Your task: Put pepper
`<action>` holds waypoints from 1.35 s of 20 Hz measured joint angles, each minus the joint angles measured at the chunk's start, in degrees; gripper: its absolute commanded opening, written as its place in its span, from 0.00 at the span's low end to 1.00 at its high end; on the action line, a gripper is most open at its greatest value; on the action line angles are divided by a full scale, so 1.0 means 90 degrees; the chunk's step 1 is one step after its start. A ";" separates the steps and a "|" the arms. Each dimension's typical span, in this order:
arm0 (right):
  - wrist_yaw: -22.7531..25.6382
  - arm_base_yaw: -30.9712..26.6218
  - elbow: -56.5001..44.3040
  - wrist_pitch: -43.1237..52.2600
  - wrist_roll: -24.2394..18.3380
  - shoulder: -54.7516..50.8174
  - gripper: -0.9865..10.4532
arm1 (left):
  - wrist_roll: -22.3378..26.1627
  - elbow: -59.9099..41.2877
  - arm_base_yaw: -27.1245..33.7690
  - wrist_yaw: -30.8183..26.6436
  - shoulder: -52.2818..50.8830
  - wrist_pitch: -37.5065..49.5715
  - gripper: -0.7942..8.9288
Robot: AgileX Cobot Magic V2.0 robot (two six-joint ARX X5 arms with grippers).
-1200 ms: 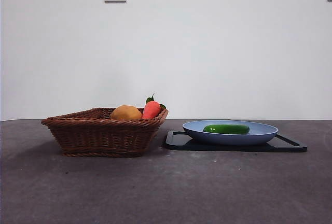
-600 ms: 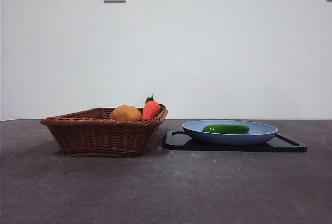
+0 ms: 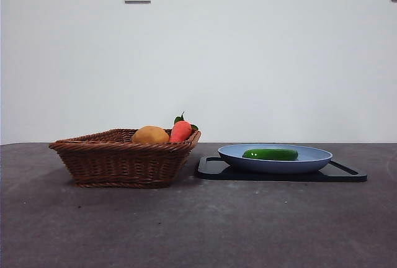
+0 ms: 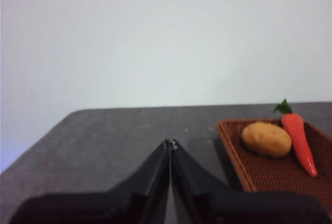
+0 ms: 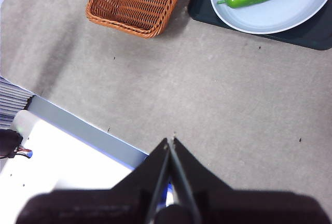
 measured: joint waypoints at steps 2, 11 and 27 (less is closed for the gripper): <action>0.0000 0.0000 0.0000 0.0000 0.0000 0.0000 0.10 | -0.0039 -0.0175 0.0000 0.0000 -0.0114 0.0002 0.09; 0.0000 0.0000 0.0000 0.0000 0.0000 0.0002 0.10 | -0.0299 -0.0211 0.0000 0.0015 -0.0180 -0.1700 0.09; 0.0000 0.0000 0.0000 0.0000 0.0000 0.0002 0.10 | -0.0374 -0.0211 0.0000 0.0313 -0.0185 -0.1547 0.09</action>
